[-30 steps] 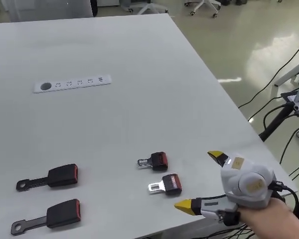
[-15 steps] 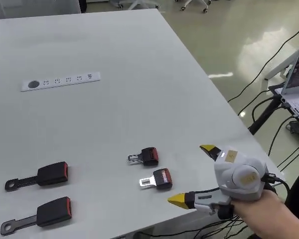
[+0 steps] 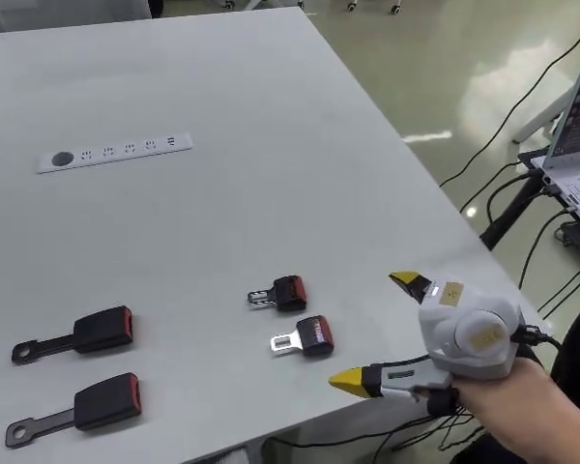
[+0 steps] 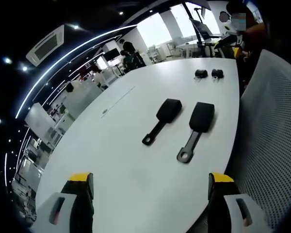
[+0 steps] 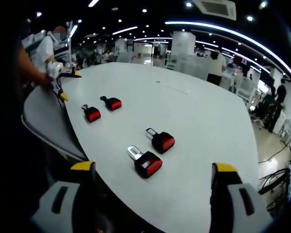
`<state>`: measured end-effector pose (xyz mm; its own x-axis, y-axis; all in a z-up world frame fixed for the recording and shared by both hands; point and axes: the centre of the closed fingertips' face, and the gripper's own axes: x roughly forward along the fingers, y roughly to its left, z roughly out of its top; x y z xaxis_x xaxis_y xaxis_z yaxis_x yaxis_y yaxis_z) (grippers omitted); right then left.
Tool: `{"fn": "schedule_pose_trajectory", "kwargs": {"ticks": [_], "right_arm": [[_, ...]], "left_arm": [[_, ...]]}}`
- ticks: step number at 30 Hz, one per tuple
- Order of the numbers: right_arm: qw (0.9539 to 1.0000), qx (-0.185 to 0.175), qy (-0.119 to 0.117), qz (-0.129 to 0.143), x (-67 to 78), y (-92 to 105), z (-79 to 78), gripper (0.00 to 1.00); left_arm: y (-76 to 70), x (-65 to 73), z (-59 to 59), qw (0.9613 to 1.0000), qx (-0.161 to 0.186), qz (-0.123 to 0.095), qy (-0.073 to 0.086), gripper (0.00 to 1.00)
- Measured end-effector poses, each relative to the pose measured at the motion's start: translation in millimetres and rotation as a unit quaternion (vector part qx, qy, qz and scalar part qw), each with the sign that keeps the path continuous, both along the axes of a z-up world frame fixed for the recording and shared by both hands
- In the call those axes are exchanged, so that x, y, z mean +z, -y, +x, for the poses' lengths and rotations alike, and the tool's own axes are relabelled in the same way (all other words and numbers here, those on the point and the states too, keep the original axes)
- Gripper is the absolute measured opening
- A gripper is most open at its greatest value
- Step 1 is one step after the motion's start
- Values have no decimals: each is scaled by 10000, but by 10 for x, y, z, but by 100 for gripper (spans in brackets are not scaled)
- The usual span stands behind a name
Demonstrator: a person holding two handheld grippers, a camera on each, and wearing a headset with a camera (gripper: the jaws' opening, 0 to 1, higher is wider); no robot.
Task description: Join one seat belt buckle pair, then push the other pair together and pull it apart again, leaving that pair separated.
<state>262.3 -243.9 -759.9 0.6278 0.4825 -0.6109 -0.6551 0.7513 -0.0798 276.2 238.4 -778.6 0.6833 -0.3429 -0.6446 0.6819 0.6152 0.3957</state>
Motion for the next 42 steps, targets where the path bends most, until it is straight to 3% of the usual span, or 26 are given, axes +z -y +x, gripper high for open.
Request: {"fn": "schedule_pose_trajectory", "kwargs": {"ticks": [19, 31, 39, 42], "right_arm": [[9999, 58, 55, -61, 27, -38, -58, 99], [9999, 68, 91, -95, 67, -35, -107, 99], [9992, 367, 72, -153, 39, -218, -6, 99], [9992, 389, 66, -47, 73, -277, 15, 99]], "left_arm": [[-6, 30, 7, 10000, 13, -8, 95, 100], [64, 84, -9, 9999, -34, 10, 121, 100], [103, 152, -7, 9999, -49, 36, 156, 100], [119, 170, -21, 9999, -54, 48, 156, 100]]}}
